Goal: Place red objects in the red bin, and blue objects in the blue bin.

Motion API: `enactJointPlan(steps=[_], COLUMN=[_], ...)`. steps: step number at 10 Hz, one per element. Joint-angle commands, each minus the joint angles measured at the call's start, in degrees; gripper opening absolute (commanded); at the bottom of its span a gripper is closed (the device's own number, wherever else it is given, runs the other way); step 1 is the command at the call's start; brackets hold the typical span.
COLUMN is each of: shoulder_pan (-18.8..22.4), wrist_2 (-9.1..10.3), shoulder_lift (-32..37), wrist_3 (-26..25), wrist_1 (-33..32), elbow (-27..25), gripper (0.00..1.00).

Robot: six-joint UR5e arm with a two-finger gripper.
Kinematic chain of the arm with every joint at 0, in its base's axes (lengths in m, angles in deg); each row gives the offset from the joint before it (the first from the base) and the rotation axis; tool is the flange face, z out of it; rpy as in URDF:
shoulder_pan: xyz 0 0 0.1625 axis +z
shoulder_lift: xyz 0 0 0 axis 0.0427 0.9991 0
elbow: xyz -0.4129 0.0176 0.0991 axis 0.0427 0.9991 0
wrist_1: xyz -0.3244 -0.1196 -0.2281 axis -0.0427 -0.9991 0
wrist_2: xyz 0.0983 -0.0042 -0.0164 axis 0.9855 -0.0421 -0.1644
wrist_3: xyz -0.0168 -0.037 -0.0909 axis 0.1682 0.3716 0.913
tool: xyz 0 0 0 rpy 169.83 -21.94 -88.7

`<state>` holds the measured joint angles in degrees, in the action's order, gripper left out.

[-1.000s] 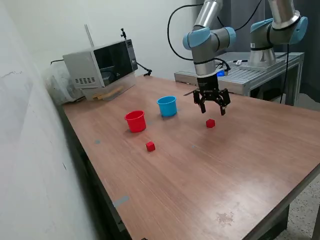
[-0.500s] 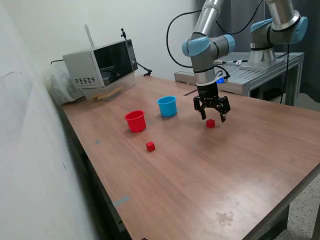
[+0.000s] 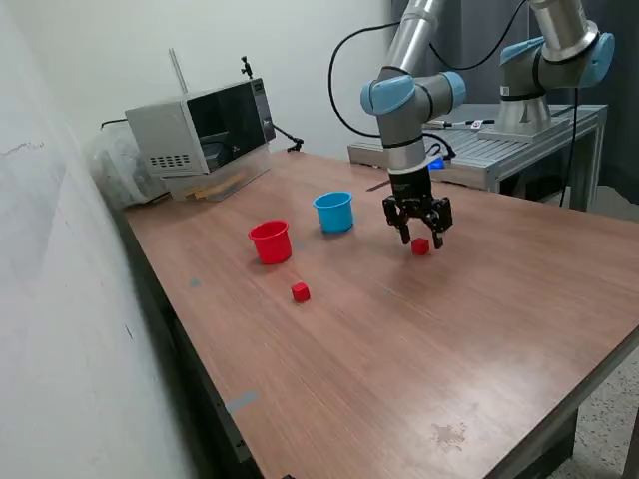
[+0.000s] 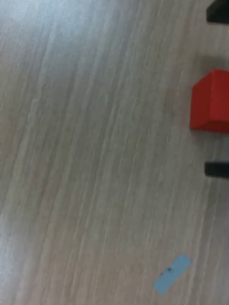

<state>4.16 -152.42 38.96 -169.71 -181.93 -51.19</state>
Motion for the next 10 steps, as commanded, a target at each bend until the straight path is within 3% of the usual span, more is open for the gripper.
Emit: enactJointPlan(steps=[1, 4, 8, 10], shoulder_pan=[-0.05, -0.05, 0.65, 0.22], wrist_2=[-0.07, -0.86, -0.68, -0.77], shoulder_lift=[-0.06, 0.90, 14.50, 16.90], wrist_3=[0.00, 0.09, 0.09, 0.09], wrist_1=[-0.07, 0.89, 8.09, 9.16], elbow=[0.04, 0.30, 0.39, 0.82], gripper=[0.00, 0.00, 0.00, 0.00])
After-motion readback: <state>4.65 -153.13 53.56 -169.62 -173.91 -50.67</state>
